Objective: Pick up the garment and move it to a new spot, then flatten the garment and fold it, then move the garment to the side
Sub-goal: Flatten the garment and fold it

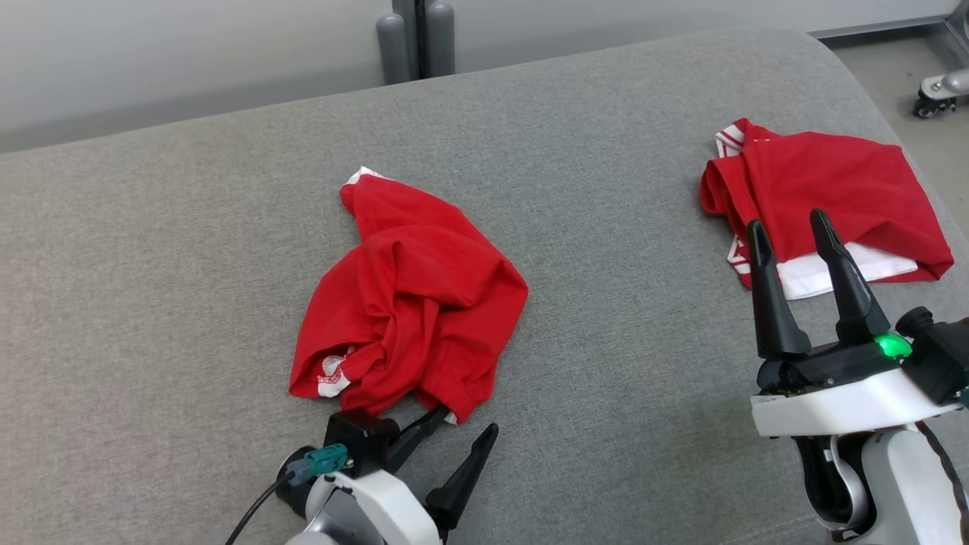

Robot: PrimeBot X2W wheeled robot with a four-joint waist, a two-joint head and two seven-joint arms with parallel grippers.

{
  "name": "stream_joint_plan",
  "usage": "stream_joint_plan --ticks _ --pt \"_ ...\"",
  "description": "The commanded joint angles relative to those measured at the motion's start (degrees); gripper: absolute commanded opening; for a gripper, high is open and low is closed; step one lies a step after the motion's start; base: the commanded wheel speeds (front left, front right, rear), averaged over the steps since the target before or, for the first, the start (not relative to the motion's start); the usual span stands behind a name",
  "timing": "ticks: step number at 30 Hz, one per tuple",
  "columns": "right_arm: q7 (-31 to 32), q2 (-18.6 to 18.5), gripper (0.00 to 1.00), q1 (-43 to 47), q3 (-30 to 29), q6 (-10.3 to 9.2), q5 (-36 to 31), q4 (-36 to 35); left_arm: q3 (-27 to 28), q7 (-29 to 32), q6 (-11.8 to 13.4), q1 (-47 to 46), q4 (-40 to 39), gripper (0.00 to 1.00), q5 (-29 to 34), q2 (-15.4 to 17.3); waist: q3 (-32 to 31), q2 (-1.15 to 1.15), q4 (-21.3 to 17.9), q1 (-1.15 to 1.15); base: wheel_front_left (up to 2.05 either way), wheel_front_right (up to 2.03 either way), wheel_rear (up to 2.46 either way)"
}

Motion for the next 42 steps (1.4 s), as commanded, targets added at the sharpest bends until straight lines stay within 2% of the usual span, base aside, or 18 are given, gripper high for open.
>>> stream_joint_plan --ticks 1,5,6,7,11,14,21,25,28,31,37,42 --pt "0.0 0.1 1.00 -0.3 -0.3 0.01 -0.1 -0.1 -0.3 -0.6 -0.1 -1.7 0.1 1.00 -0.2 0.3 0.6 0.00 -0.6 0.00 0.00 0.00 0.00" --pt "0.0 0.4 1.00 -0.2 -0.4 0.01 -0.2 0.0 -1.1 -1.6 -0.1 -3.2 1.0 1.00 -0.7 0.2 0.9 0.00 -0.7 0.00 0.00 0.00 0.00" --pt "0.0 0.4 1.00 -0.1 -0.4 0.01 -0.3 0.0 -1.4 -1.6 -0.1 -3.6 1.3 0.73 -0.9 0.2 0.9 0.00 -0.6 0.00 0.00 0.00 0.00" --pt "0.0 0.5 1.00 -0.1 -0.4 0.01 -0.4 0.1 -1.6 -1.5 -0.1 -3.9 1.8 0.00 -1.1 0.2 0.9 0.00 -0.5 0.00 0.00 0.00 0.00" --pt "0.0 0.5 1.00 0.0 -0.8 0.01 -0.6 0.1 -1.8 -2.0 -0.1 -4.7 1.4 0.00 -2.5 0.6 0.6 0.00 0.6 0.00 0.00 0.00 0.00" --pt "0.0 0.2 1.00 0.4 -0.9 0.01 -0.6 0.3 -2.3 -1.8 -0.1 -4.5 -1.4 0.00 -6.6 1.4 0.2 0.00 2.1 0.00 0.00 0.00 0.00" --pt "0.0 -0.7 1.00 0.8 -1.0 0.01 -0.8 0.5 -0.5 0.7 -0.1 -3.1 -10.5 0.00 -13.2 8.2 -0.9 0.00 6.5 0.00 0.00 0.00 0.00" --pt "0.0 -1.4 1.00 0.9 -1.1 0.01 -0.7 0.7 2.0 2.6 0.6 -1.6 -15.5 0.00 -14.5 12.9 -1.5 0.00 8.8 0.00 0.00 0.00 0.00" --pt "0.0 -1.6 1.00 1.0 -1.2 0.01 -0.7 0.8 3.4 3.2 1.2 -0.6 -17.6 0.00 -15.5 14.8 -1.7 0.00 9.7 0.00 0.00 0.00 0.00" --pt "0.0 -1.8 1.00 0.8 -1.3 0.01 -0.7 0.9 5.9 3.7 2.6 1.0 -19.5 0.00 -15.9 18.2 -1.8 0.00 10.6 0.00 0.00 0.00 0.00" --pt "0.0 -2.1 1.00 1.1 -1.3 0.01 -0.4 1.2 10.5 4.1 7.0 4.8 -19.8 0.00 -16.3 23.2 -2.1 0.00 11.2 0.00 0.00 0.00 0.00" --pt "0.0 -2.1 1.00 1.5 -1.7 0.01 0.0 1.9 13.7 1.9 9.8 7.8 -15.0 0.00 -16.8 24.1 -2.3 0.00 11.1 0.00 0.00 0.00 0.00"
